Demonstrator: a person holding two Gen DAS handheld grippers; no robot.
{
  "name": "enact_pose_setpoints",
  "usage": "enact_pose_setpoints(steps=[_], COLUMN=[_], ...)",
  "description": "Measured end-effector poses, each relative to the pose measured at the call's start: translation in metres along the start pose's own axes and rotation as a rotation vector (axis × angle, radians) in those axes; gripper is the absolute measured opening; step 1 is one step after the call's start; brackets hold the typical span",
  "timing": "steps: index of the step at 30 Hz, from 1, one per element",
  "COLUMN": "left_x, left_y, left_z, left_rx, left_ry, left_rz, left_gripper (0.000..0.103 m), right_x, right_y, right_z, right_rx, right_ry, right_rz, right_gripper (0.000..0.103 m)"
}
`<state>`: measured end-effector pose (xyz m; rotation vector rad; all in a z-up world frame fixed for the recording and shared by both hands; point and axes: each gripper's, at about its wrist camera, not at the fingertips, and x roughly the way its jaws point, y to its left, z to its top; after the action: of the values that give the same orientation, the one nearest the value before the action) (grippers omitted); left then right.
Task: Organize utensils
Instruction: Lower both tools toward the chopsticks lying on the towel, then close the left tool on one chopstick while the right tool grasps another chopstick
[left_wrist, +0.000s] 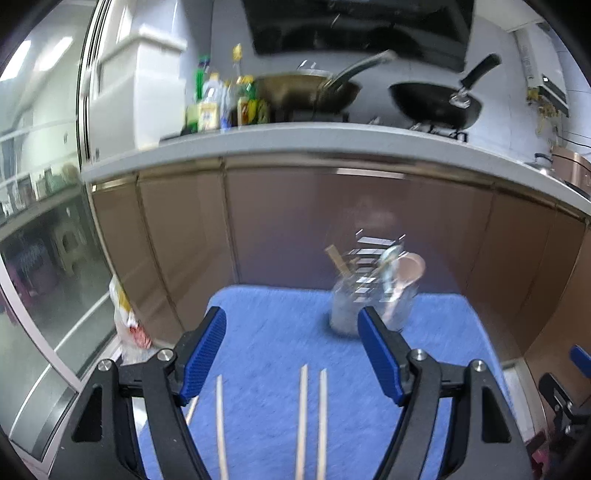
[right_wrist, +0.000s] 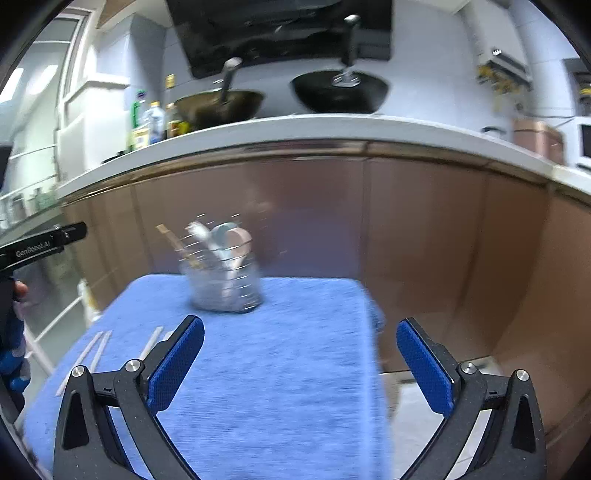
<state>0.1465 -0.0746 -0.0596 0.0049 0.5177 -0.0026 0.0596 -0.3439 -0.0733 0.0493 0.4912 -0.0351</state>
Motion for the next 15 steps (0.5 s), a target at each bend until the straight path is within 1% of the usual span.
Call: enact_pose_setpoints(steps=[1, 2, 3, 4, 5, 6, 7, 9, 10, 11, 12, 13, 15], left_x=[0.005, 0.015, 0.022, 0.03, 0.038, 0.048, 0.061, 0.082, 0.09, 0.101, 0.114, 0.123, 0.137], left_y=[0.008, 0.022, 0.032, 0.041, 0.051, 0.059, 0.068, 0.076, 0.078, 0.078, 0.077, 0.077, 0.079], left_z=[-0.001, -0.004, -0.008, -0.011, -0.015, -0.02, -0.025, -0.032, -0.035, -0.038, -0.041, -0.043, -0.048], left_rx=[-0.004, -0.013, -0.021, -0.029, -0.035, -0.035, -0.035, -0.035, -0.033, -0.032, -0.03, -0.028, -0.036], left_ry=[0.025, 0.072, 0.108, 0.142, 0.18, 0.219, 0.27, 0.349, 0.385, 0.426, 0.47, 0.497, 0.533], left_rz=[-0.002, -0.002, -0.006, -0.017, -0.032, -0.05, -0.081, -0.137, -0.167, -0.205, -0.241, -0.26, -0.274], left_gripper=[0.072, 0.072, 0.072, 0.072, 0.072, 0.072, 0.072, 0.071, 0.071, 0.071, 0.071, 0.071, 0.07], right_x=[0.006, 0.017, 0.029, 0.036, 0.052, 0.062, 0.076, 0.11, 0.133, 0.148, 0.168, 0.18, 0.212], right_y=[0.005, 0.012, 0.02, 0.025, 0.037, 0.045, 0.054, 0.074, 0.087, 0.095, 0.106, 0.112, 0.133], right_z=[0.0, 0.001, 0.002, 0.002, 0.003, 0.003, 0.003, 0.002, 0.002, 0.001, -0.001, -0.002, -0.005], right_rx=[-0.003, -0.002, 0.001, 0.002, -0.003, -0.001, -0.004, 0.001, 0.0, -0.002, -0.004, -0.003, -0.007], right_ry=[0.018, 0.046, 0.08, 0.1, 0.142, 0.16, 0.198, 0.295, 0.361, 0.401, 0.459, 0.491, 0.582], right_rz=[0.024, 0.06, 0.101, 0.127, 0.179, 0.214, 0.262, 0.347, 0.384, 0.396, 0.413, 0.425, 0.45], right_gripper=[0.096, 0.092, 0.087, 0.084, 0.078, 0.071, 0.066, 0.042, 0.037, 0.03, 0.028, 0.027, 0.026])
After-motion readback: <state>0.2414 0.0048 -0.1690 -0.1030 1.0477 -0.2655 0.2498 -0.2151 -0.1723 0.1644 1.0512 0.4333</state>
